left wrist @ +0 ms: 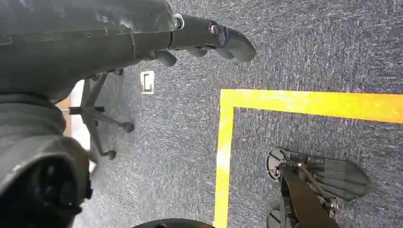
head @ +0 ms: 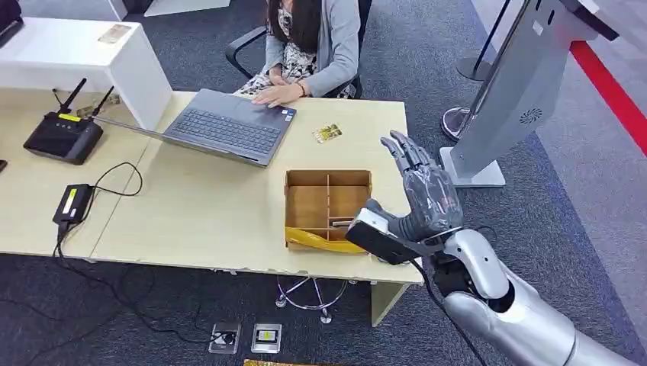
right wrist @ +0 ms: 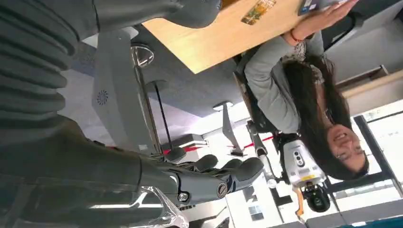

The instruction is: Pass the card to the sensor for recognition and then transmit it.

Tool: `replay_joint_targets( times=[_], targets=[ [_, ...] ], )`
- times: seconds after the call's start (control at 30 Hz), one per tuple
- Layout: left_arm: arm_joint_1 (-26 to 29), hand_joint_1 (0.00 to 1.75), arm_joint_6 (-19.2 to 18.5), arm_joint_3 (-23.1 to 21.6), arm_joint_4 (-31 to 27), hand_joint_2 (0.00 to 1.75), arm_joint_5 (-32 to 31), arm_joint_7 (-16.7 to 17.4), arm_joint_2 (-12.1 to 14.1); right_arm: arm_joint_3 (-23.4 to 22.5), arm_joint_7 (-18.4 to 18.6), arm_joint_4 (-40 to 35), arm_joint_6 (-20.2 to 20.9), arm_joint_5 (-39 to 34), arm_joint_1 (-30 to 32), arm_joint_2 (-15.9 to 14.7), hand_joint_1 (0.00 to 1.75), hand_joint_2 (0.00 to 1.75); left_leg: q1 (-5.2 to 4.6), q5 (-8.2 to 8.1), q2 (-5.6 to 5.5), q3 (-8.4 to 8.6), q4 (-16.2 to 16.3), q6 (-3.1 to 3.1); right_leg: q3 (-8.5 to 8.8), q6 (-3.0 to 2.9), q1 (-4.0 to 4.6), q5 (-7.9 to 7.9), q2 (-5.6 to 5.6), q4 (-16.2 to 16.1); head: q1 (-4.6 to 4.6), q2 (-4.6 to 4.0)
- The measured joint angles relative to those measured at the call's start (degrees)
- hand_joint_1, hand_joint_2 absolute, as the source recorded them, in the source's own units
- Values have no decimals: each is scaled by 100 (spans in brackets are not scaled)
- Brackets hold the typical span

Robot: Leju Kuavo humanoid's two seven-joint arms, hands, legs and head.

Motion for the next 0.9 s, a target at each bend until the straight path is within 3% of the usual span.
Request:
replay_joint_targets(
  times=[0.43, 0.9],
  targets=[
    [-2, 0, -17, 0, 0, 0, -22, 63, -37, 339, 68, 39, 374, 636, 289, 63, 0, 175, 0, 0, -1, -3, -1, 0, 0, 0, 0, 0, -1, 0, -2, 0],
    [-5, 0, -107, 0, 0, 0, -85, 162, -83, 531, -90, 343, 568, 1135, 493, 555, 0, 175, 1, 0, -1, -2, -2, 0, 0, -1, 0, -1, 0, 1, 0, 2]
  ],
)
